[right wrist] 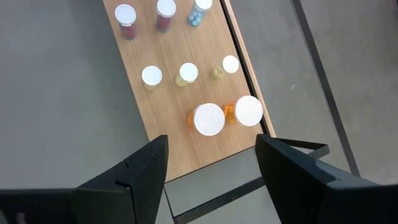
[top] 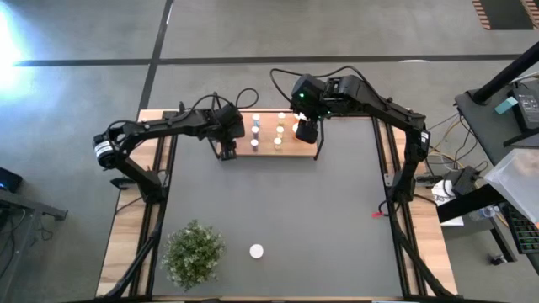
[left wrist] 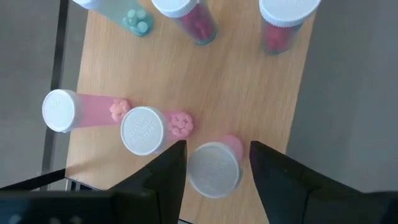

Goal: Pick and place medicine bottles onto shelf by color
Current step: Put the pink pill bottle on the shelf aligned with the other pink pill bottles, then put the orange pill bottle on the shelf aligned with the other orange pill bottles

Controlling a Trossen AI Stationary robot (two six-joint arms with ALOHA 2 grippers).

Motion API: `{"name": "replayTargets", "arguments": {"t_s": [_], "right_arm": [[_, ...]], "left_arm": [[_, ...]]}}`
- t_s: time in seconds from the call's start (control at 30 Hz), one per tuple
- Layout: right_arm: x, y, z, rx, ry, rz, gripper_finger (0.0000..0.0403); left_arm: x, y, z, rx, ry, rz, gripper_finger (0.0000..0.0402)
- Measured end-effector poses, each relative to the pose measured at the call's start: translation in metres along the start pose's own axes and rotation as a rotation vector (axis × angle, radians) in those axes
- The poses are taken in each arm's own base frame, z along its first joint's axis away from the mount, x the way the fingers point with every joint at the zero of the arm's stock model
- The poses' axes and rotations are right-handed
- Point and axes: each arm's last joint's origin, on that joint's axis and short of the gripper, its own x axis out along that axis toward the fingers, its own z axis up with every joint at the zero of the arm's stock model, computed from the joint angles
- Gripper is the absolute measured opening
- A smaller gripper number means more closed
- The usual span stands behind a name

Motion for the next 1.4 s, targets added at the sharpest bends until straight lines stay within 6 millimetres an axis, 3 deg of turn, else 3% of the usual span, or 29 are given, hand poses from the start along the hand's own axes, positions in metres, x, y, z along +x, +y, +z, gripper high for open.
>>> {"name": "replayTargets", "arguments": {"t_s": [0.57, 0.8, 0.97, 1.13, 1.4], "right_arm": [[0.000, 0.000, 0.000, -0.002, 0.001, 0.000, 0.0233], [0.000, 0.000, 0.000, -0.002, 0.000, 0.000, 0.0233], [0.000, 0.000, 0.000, -0.001, -0.001, 0.011, 0.0233], [0.000, 0.004, 0.003, 0.000, -0.041, 0.086, 0.0233], [0.003, 0.026, 0.014, -0.041, -0.143, 0.203, 0.0233]], "left_arm": [[-0.010, 0.004, 0.009, -0.003, -0.045, -0.017, 0.0160], [-0.027, 0.012, 0.021, -0.012, -0.113, 0.011, 0.0160], [-0.045, 0.019, 0.035, -0.069, -0.190, 0.016, 0.0160], [-0.065, 0.025, 0.044, -0.242, -0.278, -0.022, 0.0160], [-0.129, 0.011, 0.030, -0.386, -0.501, -0.256, 0.0160]]}}
